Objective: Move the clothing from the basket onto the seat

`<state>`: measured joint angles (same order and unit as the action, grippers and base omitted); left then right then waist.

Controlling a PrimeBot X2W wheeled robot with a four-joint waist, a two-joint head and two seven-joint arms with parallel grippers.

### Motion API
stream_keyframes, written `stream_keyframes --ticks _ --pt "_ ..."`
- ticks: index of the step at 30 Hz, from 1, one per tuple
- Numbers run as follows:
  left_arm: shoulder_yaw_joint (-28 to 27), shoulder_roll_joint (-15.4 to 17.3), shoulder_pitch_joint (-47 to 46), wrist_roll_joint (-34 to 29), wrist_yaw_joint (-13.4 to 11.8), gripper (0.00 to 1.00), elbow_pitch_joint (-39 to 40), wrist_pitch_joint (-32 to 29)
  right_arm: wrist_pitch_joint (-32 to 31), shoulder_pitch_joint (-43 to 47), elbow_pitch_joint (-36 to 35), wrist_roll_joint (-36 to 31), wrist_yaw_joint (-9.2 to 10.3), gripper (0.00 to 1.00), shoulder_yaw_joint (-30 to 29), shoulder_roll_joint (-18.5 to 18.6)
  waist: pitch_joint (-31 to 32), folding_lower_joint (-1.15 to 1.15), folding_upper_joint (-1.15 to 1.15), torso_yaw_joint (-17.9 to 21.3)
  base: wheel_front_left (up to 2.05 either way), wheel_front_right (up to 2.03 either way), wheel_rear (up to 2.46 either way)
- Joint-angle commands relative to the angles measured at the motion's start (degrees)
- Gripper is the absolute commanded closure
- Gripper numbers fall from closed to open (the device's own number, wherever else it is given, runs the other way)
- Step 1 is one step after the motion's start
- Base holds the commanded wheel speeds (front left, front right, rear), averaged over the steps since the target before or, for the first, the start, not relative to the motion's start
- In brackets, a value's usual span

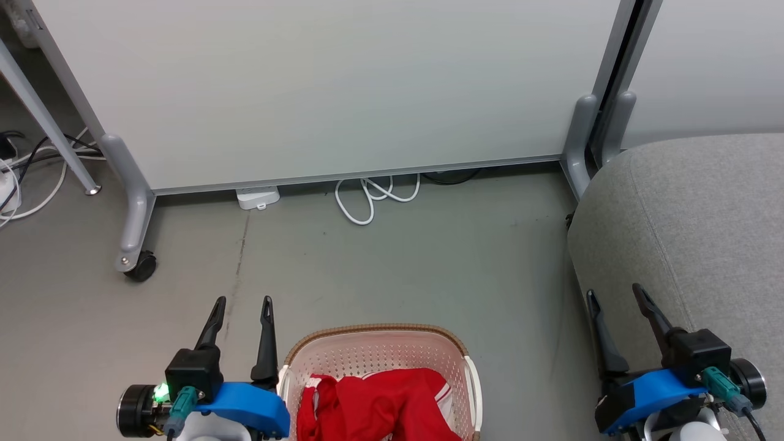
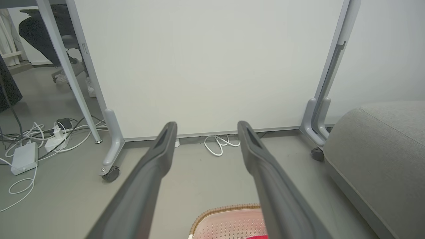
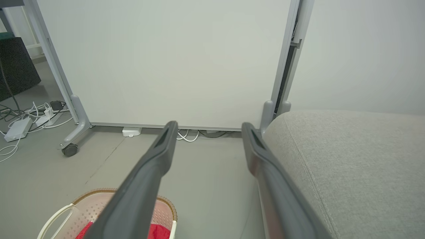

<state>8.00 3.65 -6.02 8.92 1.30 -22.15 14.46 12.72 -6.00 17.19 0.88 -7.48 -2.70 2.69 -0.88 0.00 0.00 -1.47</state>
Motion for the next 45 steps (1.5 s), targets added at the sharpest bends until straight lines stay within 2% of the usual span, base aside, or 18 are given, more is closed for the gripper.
stream_keyframes --ticks 1,5,26,33,45 --pt "-0.10 0.00 -0.61 -1.10 -0.05 0.00 -0.16 0.46 0.47 -0.81 -0.07 -1.24 -0.02 0.00 0.03 0.34 -0.02 0.00 0.00 -0.02 0.00 0.00 0.00" --pt "0.01 -0.13 -0.69 -2.60 -0.06 0.00 -0.45 0.86 0.91 -0.79 -0.06 -2.74 -0.02 0.00 -0.09 0.35 -0.01 0.00 0.00 -0.09 0.00 0.00 0.00" --pt "-0.37 -0.58 -1.00 -2.90 0.97 0.00 -0.86 0.82 1.04 -1.59 -0.20 -1.71 -0.02 0.00 0.63 0.33 -1.61 0.00 0.00 0.75 0.00 0.00 0.00" --pt "0.36 0.25 -2.16 -4.22 2.20 0.00 -2.47 0.79 1.36 -4.01 -0.82 -0.72 -0.02 0.00 3.68 0.31 -5.70 0.00 0.00 4.03 0.00 0.00 0.00" --pt "6.03 4.90 -10.83 -8.28 5.19 0.00 -12.06 0.77 2.12 -11.82 -1.61 0.84 -0.02 0.00 8.04 0.26 -18.05 0.00 0.00 11.17 0.00 0.00 0.00"
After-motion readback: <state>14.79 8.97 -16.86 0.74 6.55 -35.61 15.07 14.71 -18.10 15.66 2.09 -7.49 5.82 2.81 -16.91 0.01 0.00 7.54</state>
